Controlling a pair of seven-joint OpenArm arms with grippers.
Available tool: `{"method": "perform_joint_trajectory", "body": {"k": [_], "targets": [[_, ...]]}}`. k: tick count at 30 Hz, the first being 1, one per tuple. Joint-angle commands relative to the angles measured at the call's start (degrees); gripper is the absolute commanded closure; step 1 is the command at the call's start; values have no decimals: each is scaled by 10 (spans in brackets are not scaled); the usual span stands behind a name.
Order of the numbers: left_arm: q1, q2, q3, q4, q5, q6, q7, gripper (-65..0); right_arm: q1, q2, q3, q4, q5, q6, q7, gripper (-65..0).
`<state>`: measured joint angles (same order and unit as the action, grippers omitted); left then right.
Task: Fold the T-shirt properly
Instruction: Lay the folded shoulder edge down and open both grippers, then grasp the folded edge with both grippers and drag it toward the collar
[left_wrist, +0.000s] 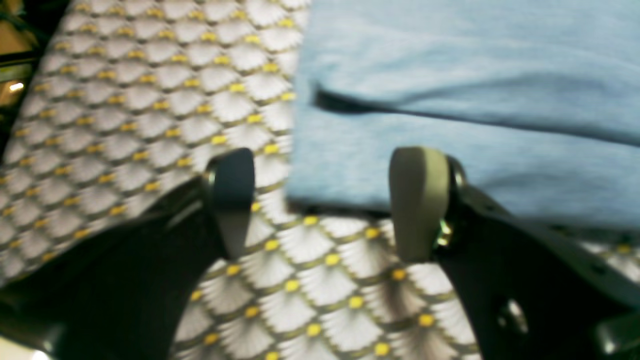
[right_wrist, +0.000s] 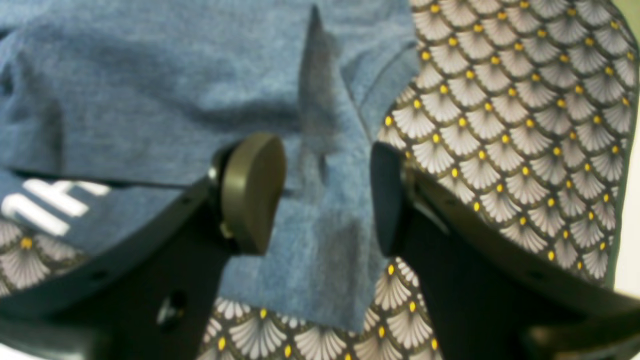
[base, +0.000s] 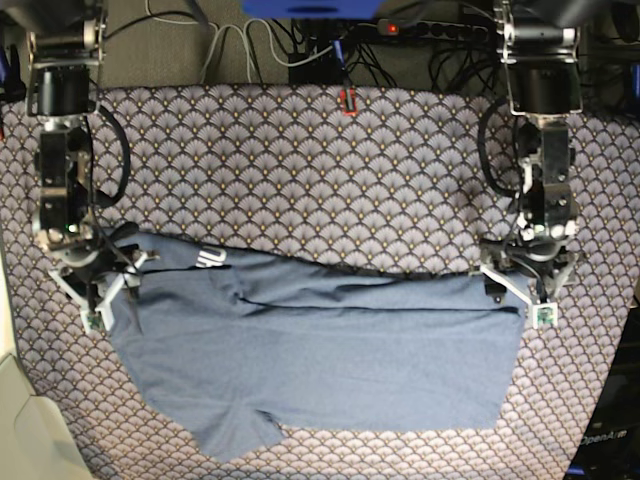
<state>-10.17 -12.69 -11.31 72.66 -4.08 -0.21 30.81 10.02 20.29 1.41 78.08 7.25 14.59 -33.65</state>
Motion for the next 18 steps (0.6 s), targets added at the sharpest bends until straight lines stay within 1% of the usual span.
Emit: {"method": "perform_joint_trajectory", "body": {"k": [1, 5, 10, 14, 18], "targets": [[-9, -8, -9, 10, 3, 4, -17, -418, -4, 8, 8, 14, 1, -3, 8, -322], [-12, -7, -12, -22, 3, 7, -21, -418, -36, 9, 13, 37, 1, -3, 9, -322], [-12, -7, -13, -61, 3, 9, -79, -418, -64, 11, 29, 57, 1, -2, 9, -322], [-15, -7, -13, -103, 3, 9, -105, -418, -76, 12, 39, 57, 1, -2, 9, -322], [-25, 4, -13, -135, 3, 9, -133, -418, -80, 20, 47, 57, 1, -2, 9, -322]]}}
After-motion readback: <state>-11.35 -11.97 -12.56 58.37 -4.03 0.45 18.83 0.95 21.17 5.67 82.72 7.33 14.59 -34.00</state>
